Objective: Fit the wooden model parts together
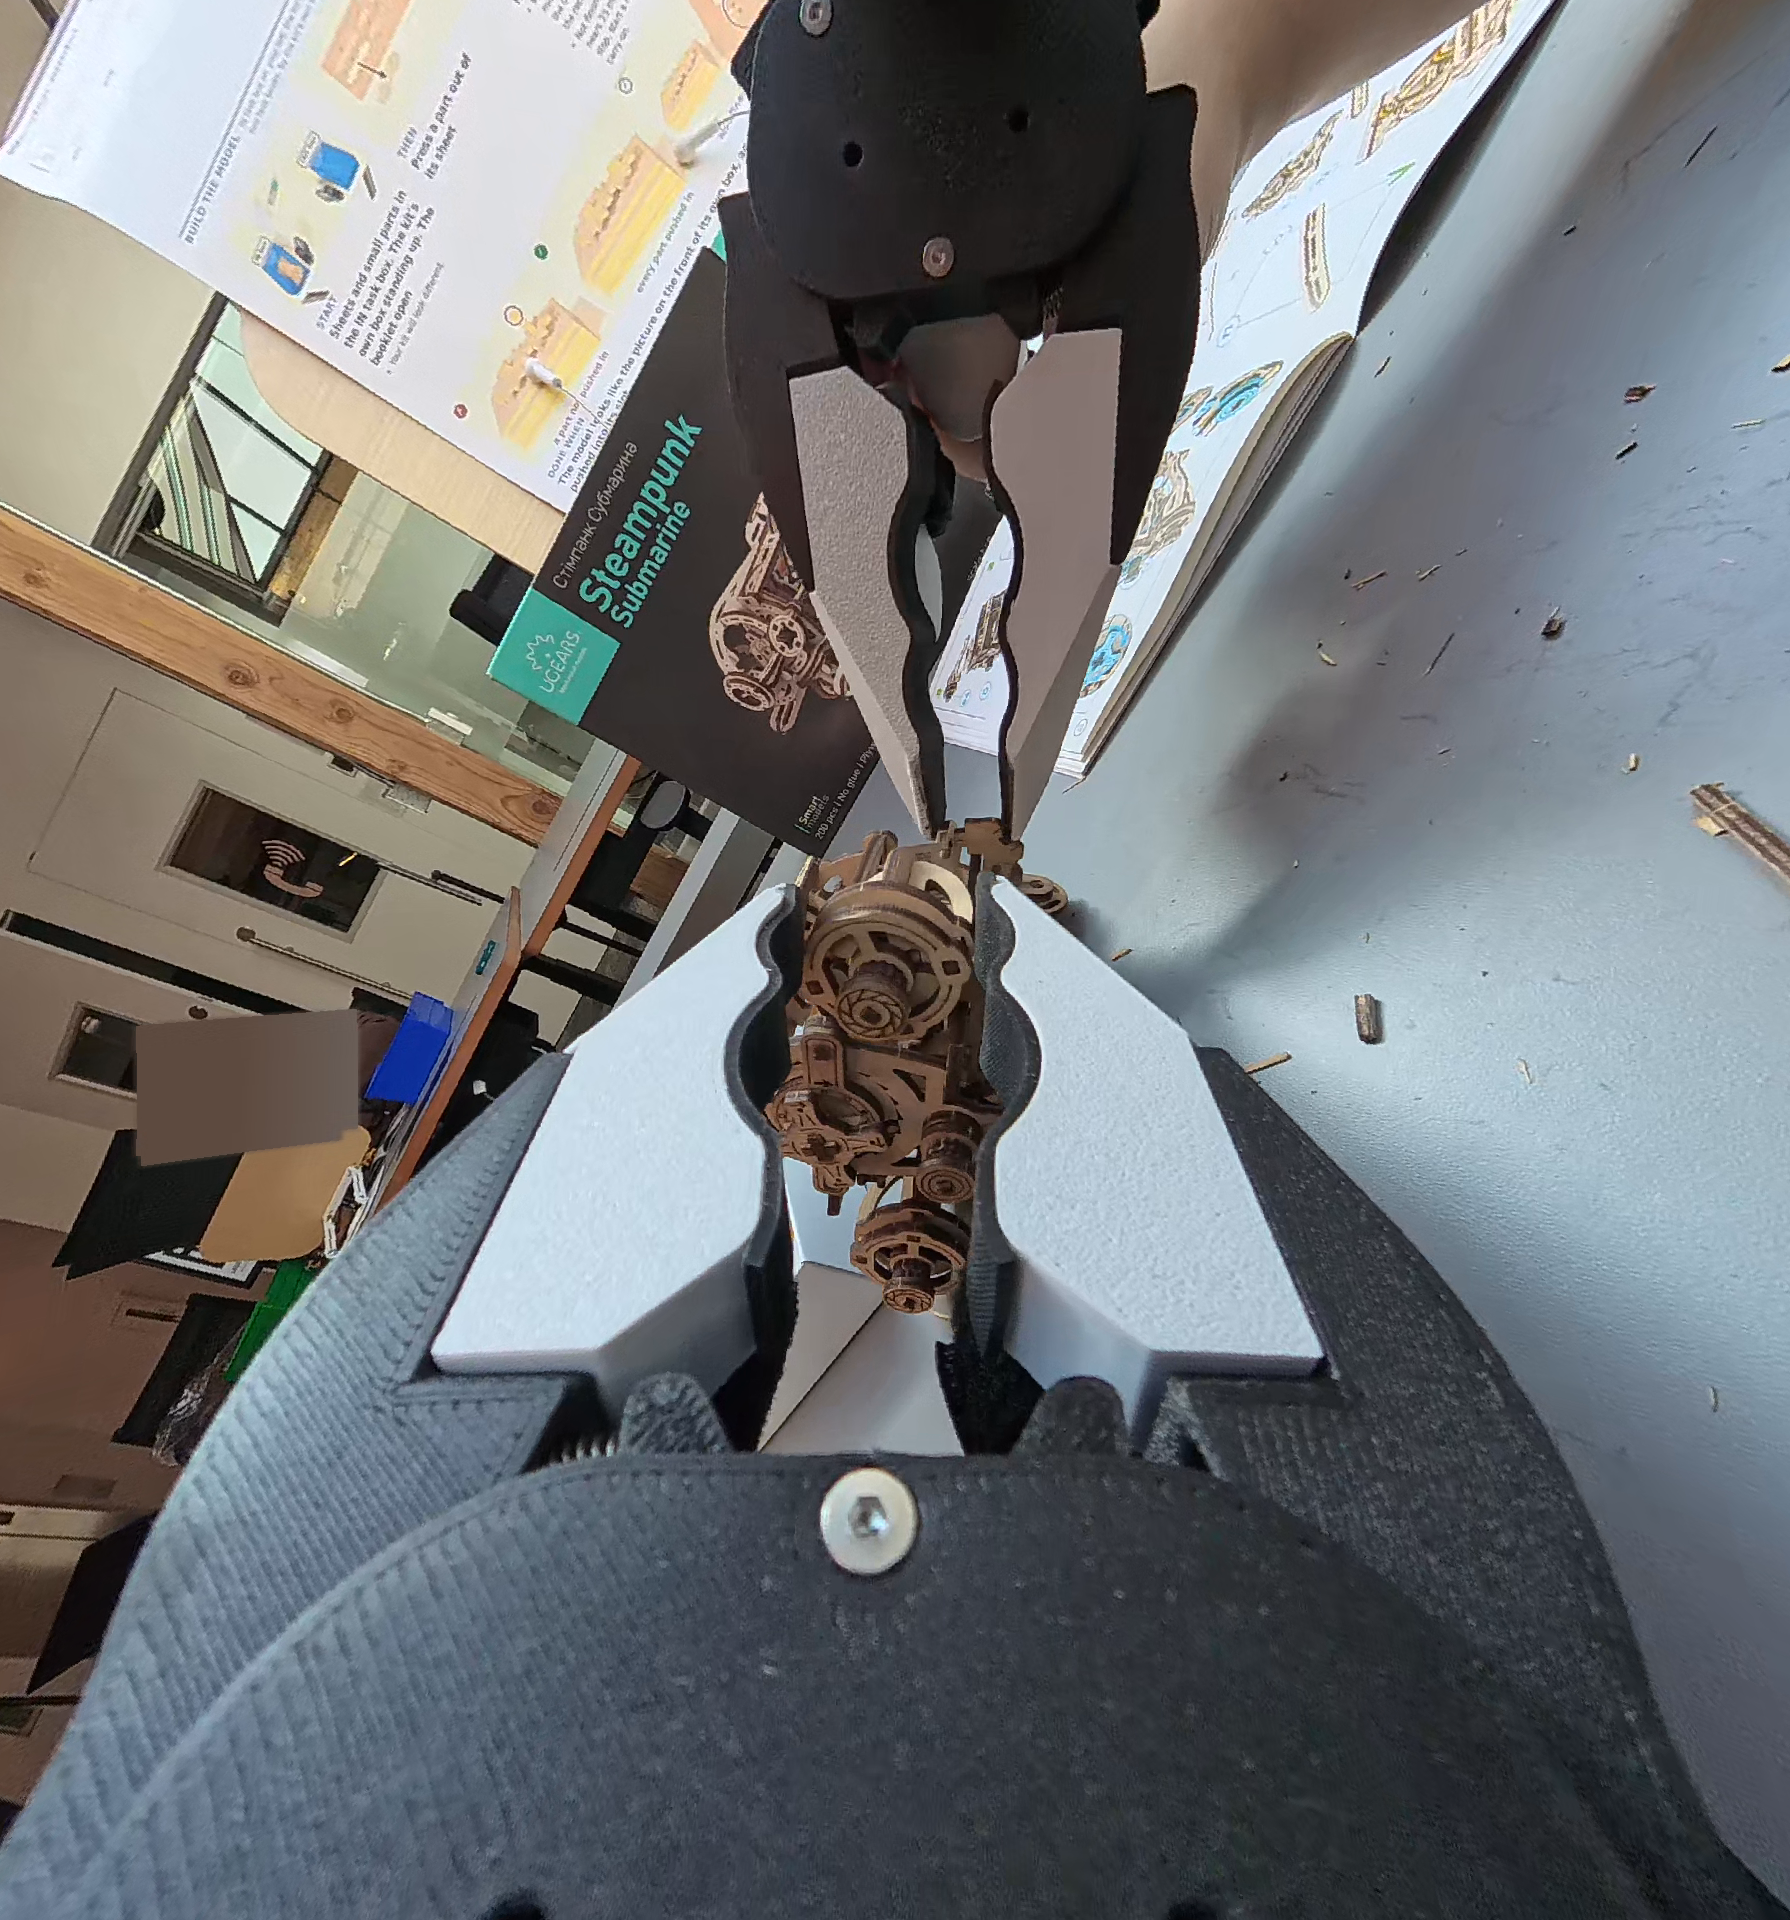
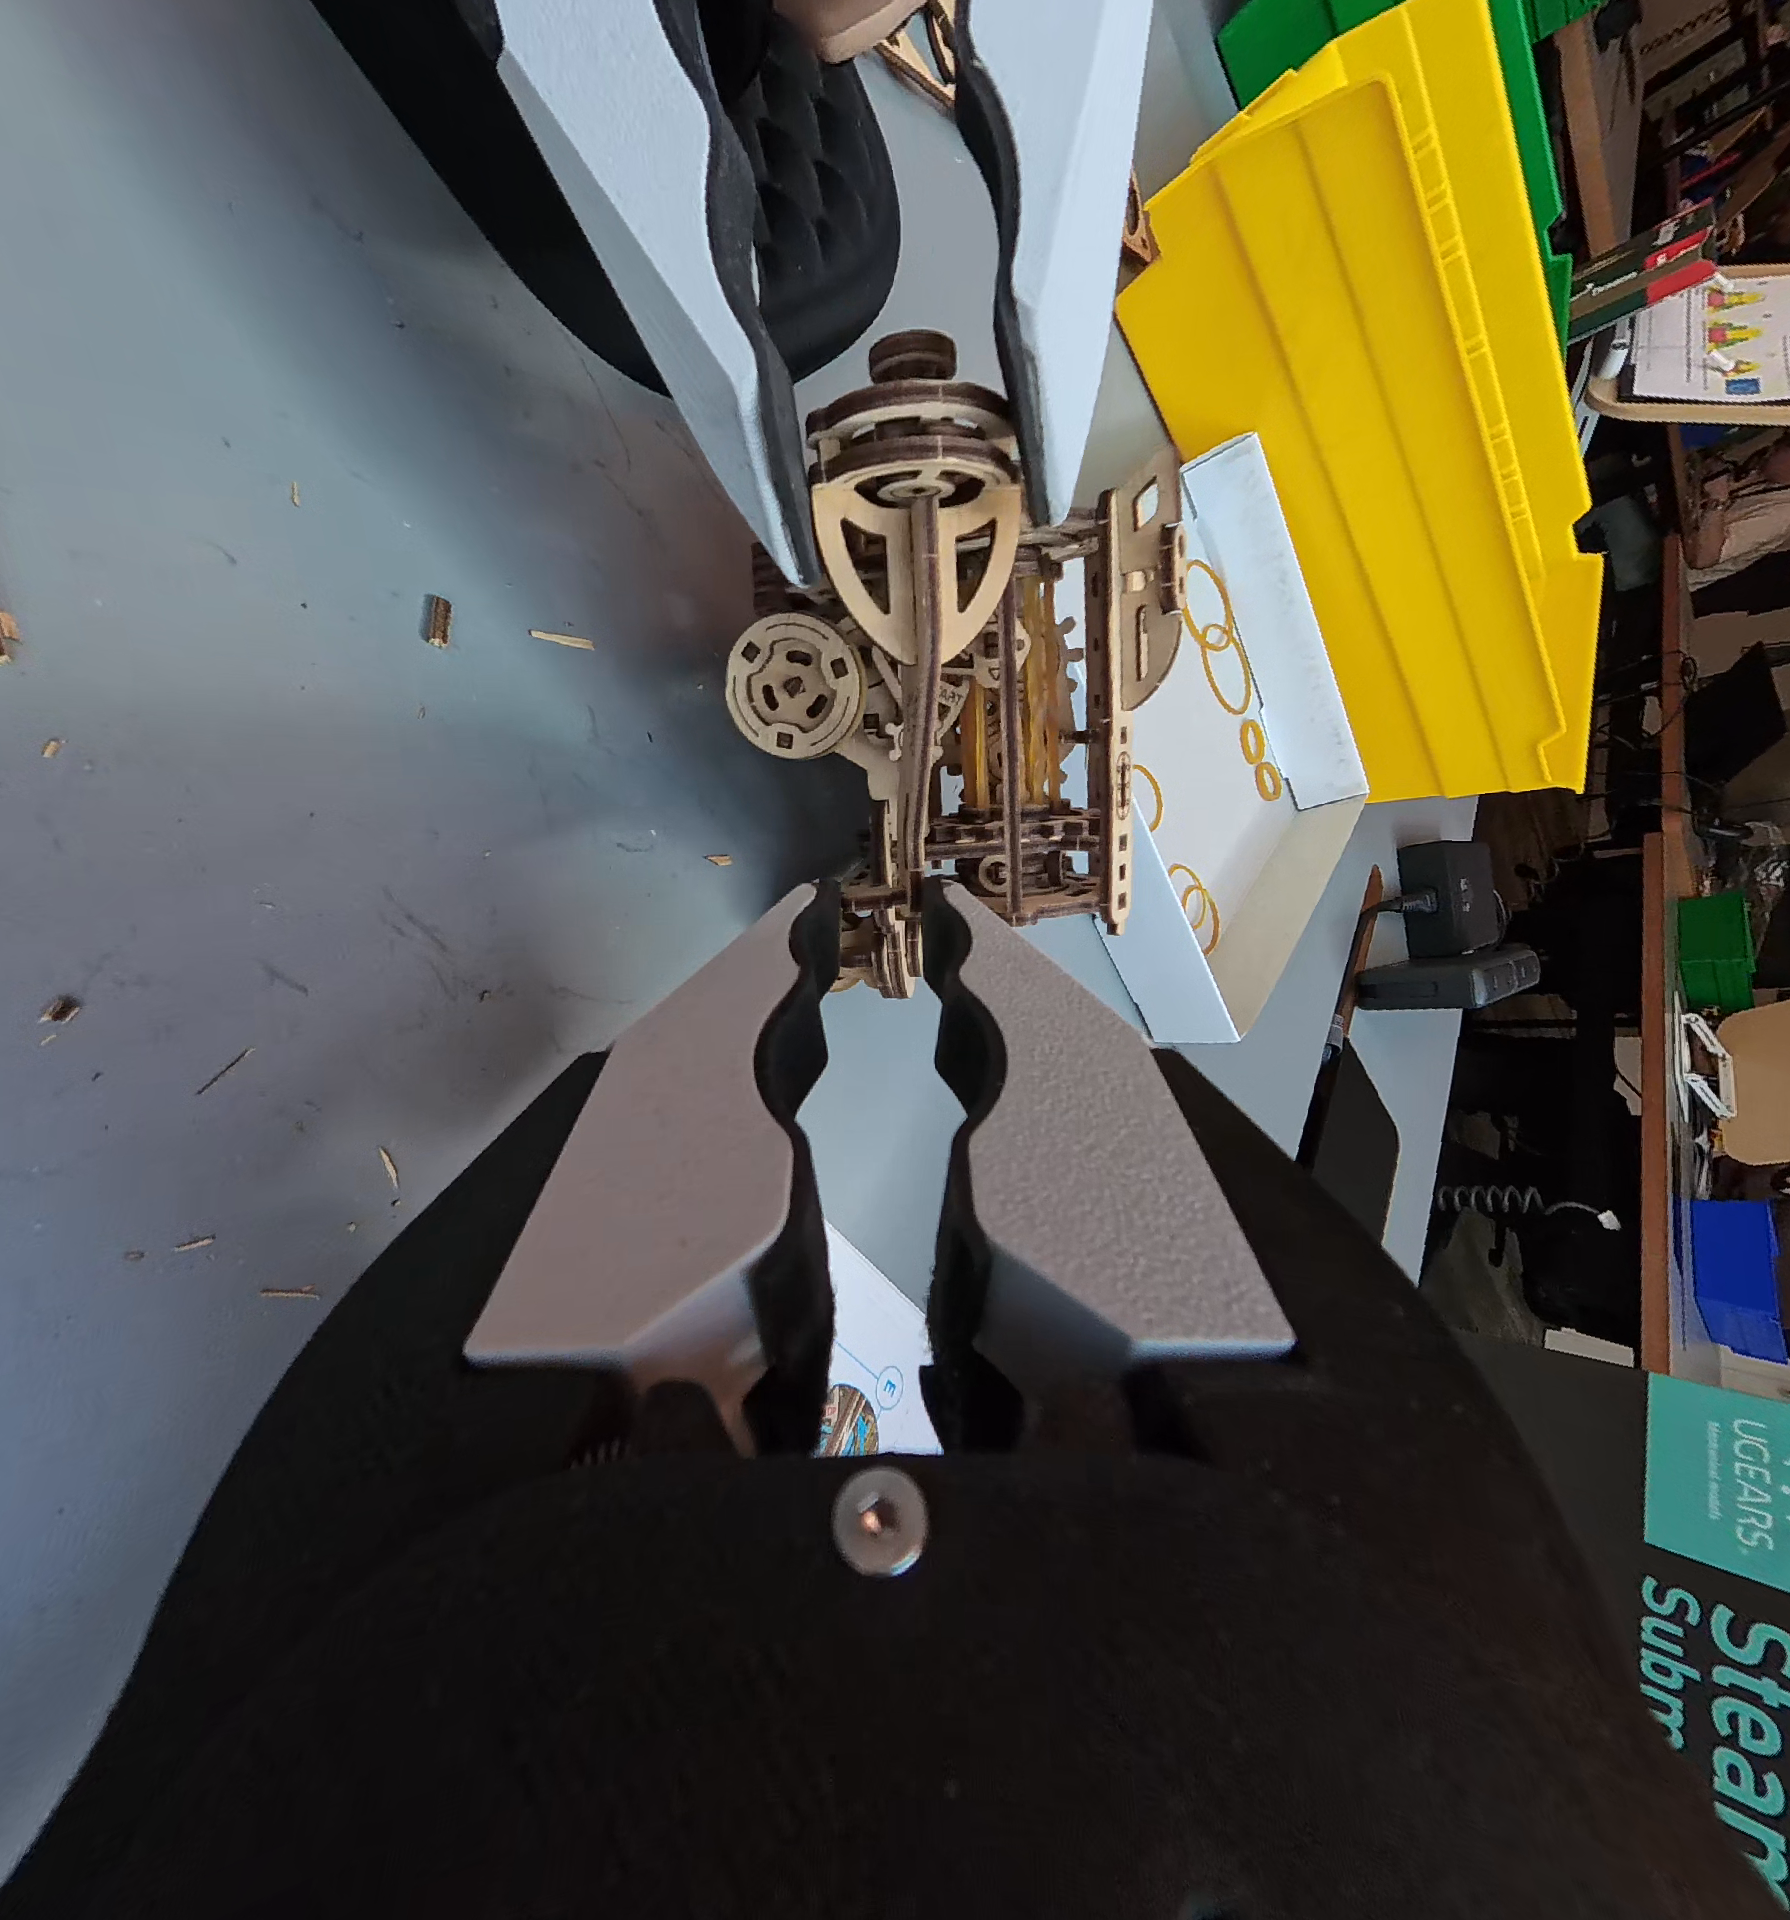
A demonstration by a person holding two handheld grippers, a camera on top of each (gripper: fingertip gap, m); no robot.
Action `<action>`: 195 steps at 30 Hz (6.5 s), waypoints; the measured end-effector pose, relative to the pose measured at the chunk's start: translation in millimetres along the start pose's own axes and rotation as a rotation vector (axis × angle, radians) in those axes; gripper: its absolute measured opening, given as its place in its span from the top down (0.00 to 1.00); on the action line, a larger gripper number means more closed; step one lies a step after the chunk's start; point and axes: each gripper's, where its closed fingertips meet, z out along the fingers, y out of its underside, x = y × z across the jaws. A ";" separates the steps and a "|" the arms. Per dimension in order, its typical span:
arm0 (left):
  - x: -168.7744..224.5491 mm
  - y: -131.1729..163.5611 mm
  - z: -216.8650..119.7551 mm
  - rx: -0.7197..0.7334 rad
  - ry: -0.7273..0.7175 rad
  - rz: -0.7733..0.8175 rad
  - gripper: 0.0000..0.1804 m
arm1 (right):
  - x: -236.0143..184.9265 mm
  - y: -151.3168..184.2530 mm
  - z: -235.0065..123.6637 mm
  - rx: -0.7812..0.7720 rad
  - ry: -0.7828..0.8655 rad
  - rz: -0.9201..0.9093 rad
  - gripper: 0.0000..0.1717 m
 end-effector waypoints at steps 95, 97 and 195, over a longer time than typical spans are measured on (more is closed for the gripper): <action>-2.4 -1.1 -2.9 0.004 -0.017 -0.028 0.83 | -5.0 6.5 15.9 -0.053 0.035 -0.055 0.90; -2.0 -0.9 -3.0 0.002 -0.016 -0.025 0.83 | -4.8 6.7 16.4 -0.057 0.037 -0.064 0.90; 30.0 12.9 -29.2 -0.134 0.167 -0.416 0.73 | -24.0 6.6 -5.1 0.005 0.244 -0.259 0.89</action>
